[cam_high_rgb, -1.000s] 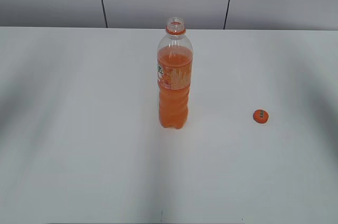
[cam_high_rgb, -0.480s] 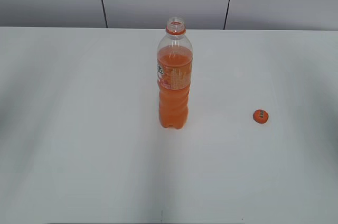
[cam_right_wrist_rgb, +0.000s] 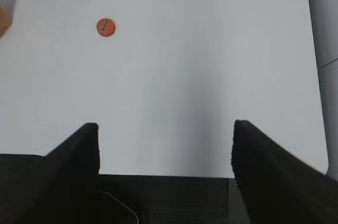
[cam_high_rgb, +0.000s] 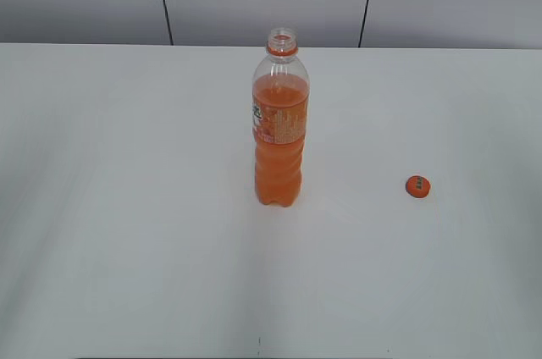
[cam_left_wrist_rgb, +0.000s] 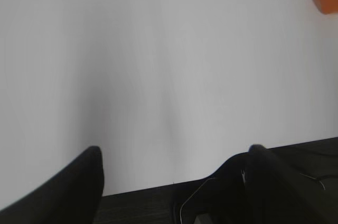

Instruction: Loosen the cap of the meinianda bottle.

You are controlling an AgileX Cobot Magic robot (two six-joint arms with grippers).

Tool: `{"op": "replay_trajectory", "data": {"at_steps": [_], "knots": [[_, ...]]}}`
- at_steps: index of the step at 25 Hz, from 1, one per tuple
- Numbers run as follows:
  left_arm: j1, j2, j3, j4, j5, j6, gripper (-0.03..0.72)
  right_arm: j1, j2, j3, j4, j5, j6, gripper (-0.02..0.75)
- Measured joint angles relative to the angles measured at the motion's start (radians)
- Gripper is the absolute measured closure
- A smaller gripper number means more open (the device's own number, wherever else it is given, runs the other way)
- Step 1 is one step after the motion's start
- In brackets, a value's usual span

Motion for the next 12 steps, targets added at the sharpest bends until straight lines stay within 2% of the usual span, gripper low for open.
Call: {"op": "replay_trajectory", "data": {"at_steps": [12], "knots": [[0.000,-0.258,0.249,-0.009,-0.063,0.000,0.179,0.000,-0.151,0.285,-0.001,-0.014,0.027,0.152]]}}
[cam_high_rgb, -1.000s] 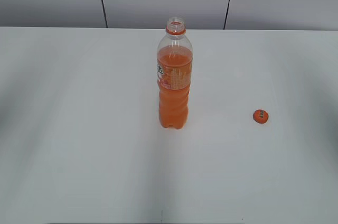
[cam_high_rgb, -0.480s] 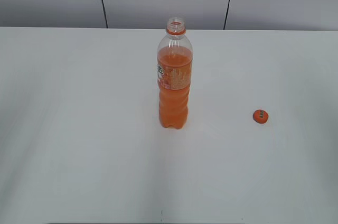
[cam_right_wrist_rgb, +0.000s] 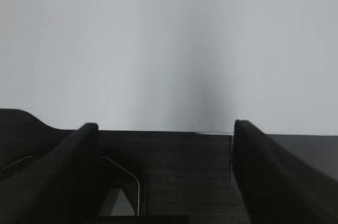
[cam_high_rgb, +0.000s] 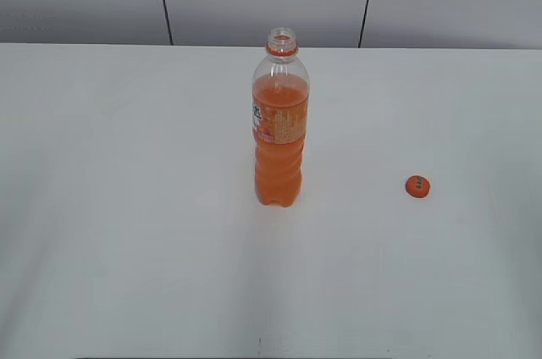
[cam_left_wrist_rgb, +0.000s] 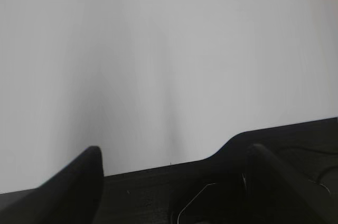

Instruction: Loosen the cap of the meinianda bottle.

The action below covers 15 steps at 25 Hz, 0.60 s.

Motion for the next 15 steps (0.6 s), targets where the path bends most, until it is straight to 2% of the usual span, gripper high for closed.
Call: {"op": "replay_trajectory", "data": {"at_steps": [7,15], "knots": [[0.000,-0.101,0.025,-0.014,-0.023,0.000,0.200,0.000,-0.103,0.110,0.000,-0.010,0.014,0.152],[0.000,-0.214,0.025,-0.014,-0.024,0.000,0.200,0.000,-0.237,0.134,0.001,-0.015,0.016,0.152]]}}
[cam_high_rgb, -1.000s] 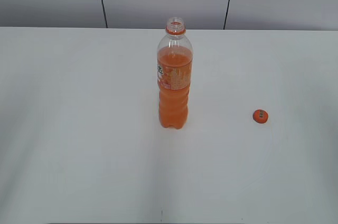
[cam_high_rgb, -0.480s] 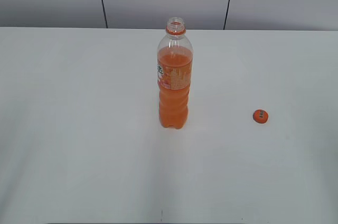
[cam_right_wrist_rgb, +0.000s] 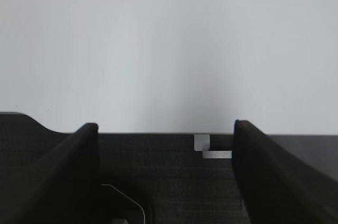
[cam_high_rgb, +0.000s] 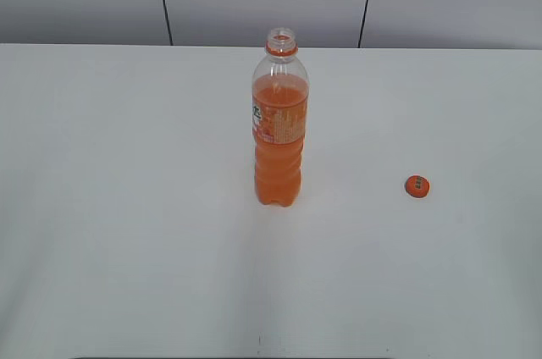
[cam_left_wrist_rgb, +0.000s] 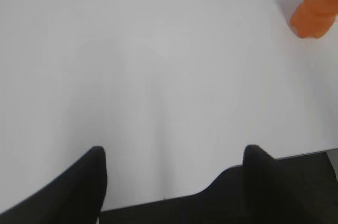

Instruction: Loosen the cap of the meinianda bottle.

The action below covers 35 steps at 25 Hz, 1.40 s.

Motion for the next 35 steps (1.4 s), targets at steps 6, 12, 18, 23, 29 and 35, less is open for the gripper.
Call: {"op": "replay_trajectory", "data": {"at_steps": [6,12,18,23,29,35], "knots": [[0.000,-0.138,0.000,-0.001,0.000,0.000,0.200,0.000,-0.104,0.000,0.000,0.000,0.000,0.152],[0.000,-0.254,0.001,-0.001,0.001,0.001,0.200,0.000,-0.229,0.000,0.001,0.000,0.000,0.152],[0.000,-0.254,0.001,-0.001,0.001,0.001,0.200,0.000,-0.334,0.001,0.001,0.002,0.000,0.152],[0.000,-0.254,0.001,-0.002,0.001,0.001,0.200,0.000,-0.334,0.001,0.002,-0.001,0.000,0.152],[0.000,-0.254,0.001,-0.003,0.001,0.001,0.200,0.000,-0.334,0.035,0.002,-0.076,-0.001,0.152],[0.000,-0.254,0.001,-0.003,0.000,0.001,0.200,0.000,-0.334,0.035,0.002,-0.083,-0.001,0.152]]}}
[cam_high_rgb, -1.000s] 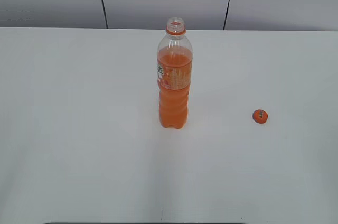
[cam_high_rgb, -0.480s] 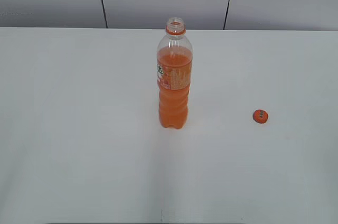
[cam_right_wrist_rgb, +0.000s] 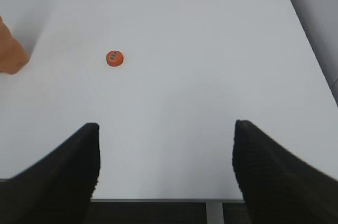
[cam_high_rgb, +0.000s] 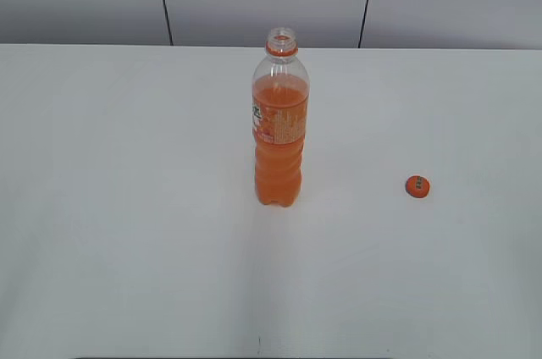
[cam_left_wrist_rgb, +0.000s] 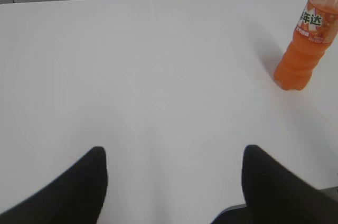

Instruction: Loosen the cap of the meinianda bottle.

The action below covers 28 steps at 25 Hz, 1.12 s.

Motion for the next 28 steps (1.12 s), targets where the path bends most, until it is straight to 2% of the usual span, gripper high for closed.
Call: {"op": "replay_trajectory", "data": {"at_steps": [9,17,28], "knots": [[0.006,0.000,0.000,-0.001,0.000,0.000,0.200,0.000,0.000,0.001,-0.001,-0.001,0.000,0.152],[0.106,0.000,0.000,-0.001,0.000,0.000,0.200,0.000,0.000,0.001,-0.001,-0.001,0.000,0.152],[0.113,0.000,0.000,-0.001,0.000,0.001,0.200,-0.023,0.000,0.001,-0.001,-0.001,0.000,0.152]]}}
